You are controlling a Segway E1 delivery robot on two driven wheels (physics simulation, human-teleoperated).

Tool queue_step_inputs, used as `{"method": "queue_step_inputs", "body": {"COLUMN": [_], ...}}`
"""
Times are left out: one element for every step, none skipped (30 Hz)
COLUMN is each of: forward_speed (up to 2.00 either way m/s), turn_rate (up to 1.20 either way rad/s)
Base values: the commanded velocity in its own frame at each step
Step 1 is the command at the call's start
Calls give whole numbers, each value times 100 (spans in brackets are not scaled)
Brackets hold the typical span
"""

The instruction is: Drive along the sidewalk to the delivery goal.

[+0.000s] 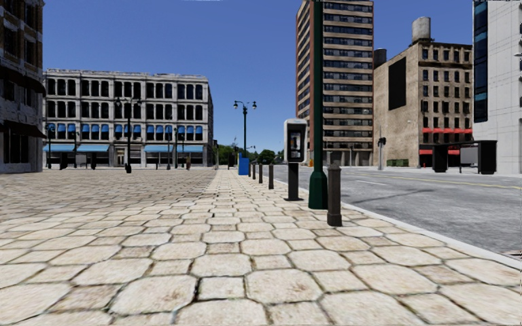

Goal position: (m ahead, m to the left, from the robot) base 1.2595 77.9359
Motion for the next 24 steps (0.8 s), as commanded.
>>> {"method": "queue_step_inputs", "body": {"forward_speed": [84, 84, 84, 84, 84, 84, 85, 85, 85, 86, 87, 87, 89, 92, 93, 94, 94, 95, 96, 97, 97, 97, 98, 99], "turn_rate": [50, 50, 50, 50, 50, 50, 50, 51, 53, 57, 59, 59, 59, 59, 59, 59, 59, 59, 59, 59, 59, 59, 59, 59]}}
